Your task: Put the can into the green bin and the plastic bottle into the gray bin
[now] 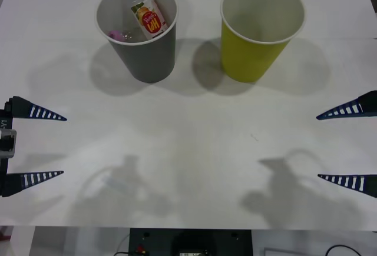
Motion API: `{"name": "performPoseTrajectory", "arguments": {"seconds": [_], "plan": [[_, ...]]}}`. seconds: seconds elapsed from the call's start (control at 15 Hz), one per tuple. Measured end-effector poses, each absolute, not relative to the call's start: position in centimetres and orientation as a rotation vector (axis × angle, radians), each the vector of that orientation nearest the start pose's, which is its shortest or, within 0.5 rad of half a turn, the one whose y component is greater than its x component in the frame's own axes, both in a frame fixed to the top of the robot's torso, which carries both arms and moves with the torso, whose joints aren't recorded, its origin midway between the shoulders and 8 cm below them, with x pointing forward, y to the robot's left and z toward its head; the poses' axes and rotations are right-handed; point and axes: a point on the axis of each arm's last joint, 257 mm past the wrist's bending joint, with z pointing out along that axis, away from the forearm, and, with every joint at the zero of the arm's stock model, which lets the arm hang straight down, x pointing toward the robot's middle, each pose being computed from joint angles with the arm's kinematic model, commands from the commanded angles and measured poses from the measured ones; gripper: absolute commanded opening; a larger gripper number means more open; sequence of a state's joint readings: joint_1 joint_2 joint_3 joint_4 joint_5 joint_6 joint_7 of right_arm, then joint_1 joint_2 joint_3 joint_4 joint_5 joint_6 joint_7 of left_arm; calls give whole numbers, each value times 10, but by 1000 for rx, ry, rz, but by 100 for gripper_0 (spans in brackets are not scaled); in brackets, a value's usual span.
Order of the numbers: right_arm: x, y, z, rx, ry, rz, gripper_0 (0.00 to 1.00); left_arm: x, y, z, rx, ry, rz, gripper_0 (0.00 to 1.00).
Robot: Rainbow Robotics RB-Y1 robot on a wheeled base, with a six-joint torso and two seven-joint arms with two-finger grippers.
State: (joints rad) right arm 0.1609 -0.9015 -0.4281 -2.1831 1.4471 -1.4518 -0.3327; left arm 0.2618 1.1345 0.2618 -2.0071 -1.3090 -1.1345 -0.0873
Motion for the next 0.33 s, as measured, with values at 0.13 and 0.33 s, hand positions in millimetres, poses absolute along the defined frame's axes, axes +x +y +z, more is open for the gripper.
{"name": "performPoseTrajectory", "arguments": {"seconds": [0.13, 0.33], "plan": [[318, -251, -136, -1625, 1602, 274, 100, 341, 286, -167, 1762, 1444, -118, 100], [319, -252, -137, -1619, 1606, 277, 100, 341, 286, -167, 1762, 1444, -118, 100]]}}
